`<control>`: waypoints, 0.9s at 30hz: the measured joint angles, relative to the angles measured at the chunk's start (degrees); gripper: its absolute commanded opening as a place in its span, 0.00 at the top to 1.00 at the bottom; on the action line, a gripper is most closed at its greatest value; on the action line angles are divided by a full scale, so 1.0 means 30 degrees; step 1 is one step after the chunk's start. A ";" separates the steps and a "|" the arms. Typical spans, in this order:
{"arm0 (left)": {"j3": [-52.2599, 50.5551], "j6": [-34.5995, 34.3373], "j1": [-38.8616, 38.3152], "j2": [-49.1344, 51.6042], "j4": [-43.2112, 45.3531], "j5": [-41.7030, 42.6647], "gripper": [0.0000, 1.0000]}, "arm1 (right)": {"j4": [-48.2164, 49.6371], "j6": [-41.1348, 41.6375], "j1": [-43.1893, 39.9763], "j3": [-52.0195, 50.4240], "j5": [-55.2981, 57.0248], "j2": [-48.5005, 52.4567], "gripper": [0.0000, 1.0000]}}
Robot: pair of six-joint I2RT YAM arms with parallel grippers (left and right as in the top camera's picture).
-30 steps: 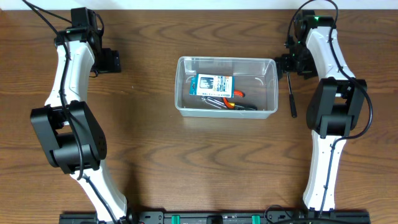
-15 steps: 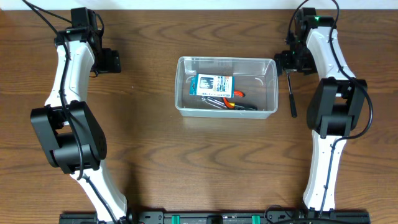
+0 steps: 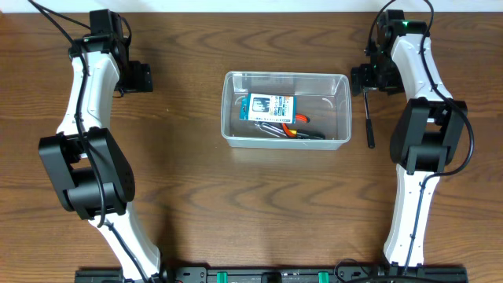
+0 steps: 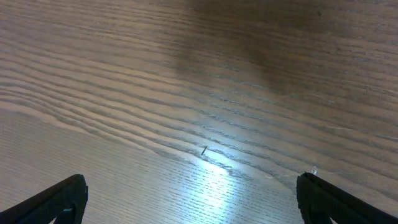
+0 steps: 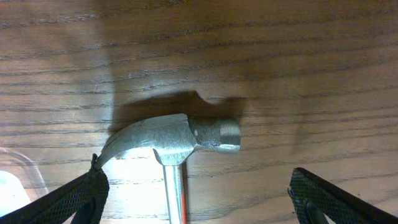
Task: Pack container
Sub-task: 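Lower and align the right gripper on the hammer handle below the head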
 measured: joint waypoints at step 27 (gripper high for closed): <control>0.0000 0.0000 0.0000 0.0000 0.0000 0.0000 0.02 | -0.1392 0.0124 0.0007 -0.0007 -0.0146 0.0000 0.04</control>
